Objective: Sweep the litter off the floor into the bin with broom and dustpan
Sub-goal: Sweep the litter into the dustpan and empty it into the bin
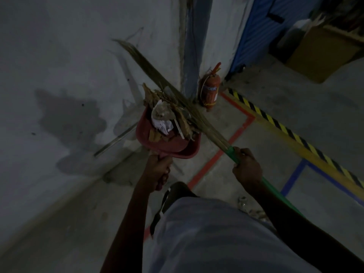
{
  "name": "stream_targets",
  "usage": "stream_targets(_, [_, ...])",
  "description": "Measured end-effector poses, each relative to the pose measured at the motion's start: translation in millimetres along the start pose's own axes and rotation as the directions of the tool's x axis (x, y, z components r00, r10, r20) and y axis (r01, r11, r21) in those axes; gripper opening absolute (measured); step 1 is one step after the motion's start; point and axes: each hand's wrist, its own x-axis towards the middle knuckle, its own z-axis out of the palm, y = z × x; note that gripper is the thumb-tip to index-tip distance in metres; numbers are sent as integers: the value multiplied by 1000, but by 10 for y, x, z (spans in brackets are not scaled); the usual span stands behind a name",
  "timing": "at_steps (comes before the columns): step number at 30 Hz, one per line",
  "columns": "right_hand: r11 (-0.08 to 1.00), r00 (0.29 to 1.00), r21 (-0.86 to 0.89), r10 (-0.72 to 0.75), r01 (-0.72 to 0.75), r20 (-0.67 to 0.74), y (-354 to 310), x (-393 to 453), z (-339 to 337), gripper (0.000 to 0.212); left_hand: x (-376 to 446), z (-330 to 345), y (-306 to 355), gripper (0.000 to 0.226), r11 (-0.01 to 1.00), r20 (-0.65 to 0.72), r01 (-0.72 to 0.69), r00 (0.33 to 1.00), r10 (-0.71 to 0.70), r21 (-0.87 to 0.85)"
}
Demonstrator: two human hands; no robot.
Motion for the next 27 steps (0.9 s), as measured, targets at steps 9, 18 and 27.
stream_targets(9, [999, 991, -37, -5, 10, 132, -245, 582, 357, 70, 840, -223, -76, 42, 994, 20, 107, 994, -106, -5])
stream_targets(18, [980, 968, -134, 168, -144, 189, -754, 1218, 801, 62, 2205, -567, 82, 44, 925, 154, 357, 914, -374, 132])
stream_targets(27, [921, 924, -190, 365, -340, 113, -1176, 1438, 1156, 57, 3482, -679, 288, 41, 763, 199, 474, 777, -597, 440])
